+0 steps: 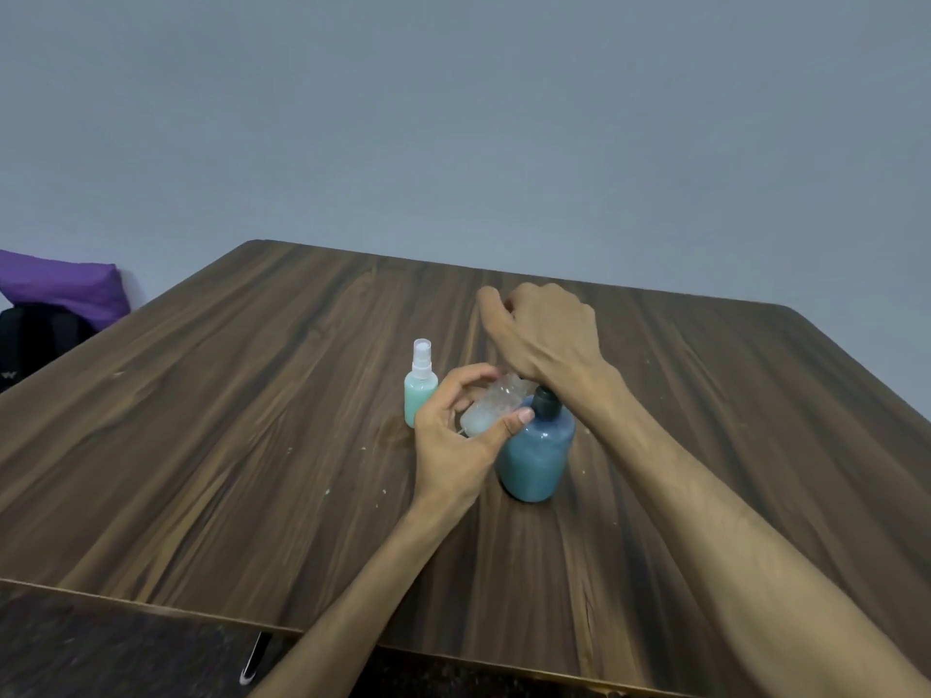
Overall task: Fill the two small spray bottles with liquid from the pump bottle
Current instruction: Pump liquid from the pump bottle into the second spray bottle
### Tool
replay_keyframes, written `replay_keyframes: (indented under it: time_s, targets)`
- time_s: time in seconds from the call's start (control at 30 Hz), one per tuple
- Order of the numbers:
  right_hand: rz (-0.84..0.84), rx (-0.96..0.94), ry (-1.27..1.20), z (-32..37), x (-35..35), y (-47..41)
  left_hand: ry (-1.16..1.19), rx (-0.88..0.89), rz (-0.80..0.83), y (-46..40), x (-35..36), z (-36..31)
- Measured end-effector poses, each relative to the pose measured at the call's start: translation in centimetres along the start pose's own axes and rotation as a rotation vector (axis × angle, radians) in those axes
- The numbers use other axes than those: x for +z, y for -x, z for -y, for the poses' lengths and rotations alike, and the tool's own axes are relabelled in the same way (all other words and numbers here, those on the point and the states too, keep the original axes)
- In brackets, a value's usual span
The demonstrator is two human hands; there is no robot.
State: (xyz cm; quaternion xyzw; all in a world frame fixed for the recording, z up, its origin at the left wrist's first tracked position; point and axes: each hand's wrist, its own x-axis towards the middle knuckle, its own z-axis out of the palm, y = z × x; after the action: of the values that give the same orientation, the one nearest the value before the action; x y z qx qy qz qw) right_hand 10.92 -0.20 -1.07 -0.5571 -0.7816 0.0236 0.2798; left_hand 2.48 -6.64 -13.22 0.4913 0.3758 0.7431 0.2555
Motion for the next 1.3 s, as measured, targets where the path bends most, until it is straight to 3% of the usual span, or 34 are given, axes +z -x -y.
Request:
replay_keyframes:
  time_s: [0.13, 0.27, 0.37, 0.5, 0.6, 0.73, 0.83, 0.93, 1.07, 1.2, 1.3]
  targets:
    - [-0.048, -0.008, -0.043, -0.2, -0.39, -0.11, -0.025, 0.011, 0.01, 0.03, 0.03, -0.07]
    - [0.035, 0.013, 0.012, 0.04, -0.02, -0.08, -0.017, -0.011, -0.005, -0.06, -0.07, 0.5]
    - [-0.032, 0.001, -0.005, -0.06, -0.2, 0.08, -0.014, 0.004, 0.003, 0.03, -0.13, 0.47]
    - [0.038, 0.01, 0.023, -0.05, 0.06, 0.07, -0.014, -0.019, 0.0, 0.05, -0.1, 0.51]
    - [-0.047, -0.001, -0.011, -0.16, -0.14, 0.19, -0.013, -0.011, 0.005, 0.04, -0.18, 0.59]
    - [0.008, 0.003, 0.029, 0.15, 0.07, -0.15, -0.016, -0.024, 0.0, -0.08, -0.11, 0.47]
    - [-0.079, -0.003, -0.018, -0.05, -0.16, -0.01, -0.014, -0.009, 0.001, 0.11, -0.13, 0.43]
    - [0.002, 0.012, 0.009, 0.06, 0.0, -0.01, -0.019, -0.025, 0.004, -0.01, -0.11, 0.39]
    - [-0.088, -0.007, -0.011, 0.08, -0.25, 0.18, -0.027, -0.003, -0.002, 0.18, -0.19, 0.46]
    - [-0.027, 0.003, 0.051, 0.12, 0.1, -0.06, -0.019, -0.032, -0.007, -0.01, -0.16, 0.5]
    - [-0.096, -0.006, 0.003, -0.09, -0.06, -0.01, -0.021, -0.02, 0.004, 0.06, -0.13, 0.45]
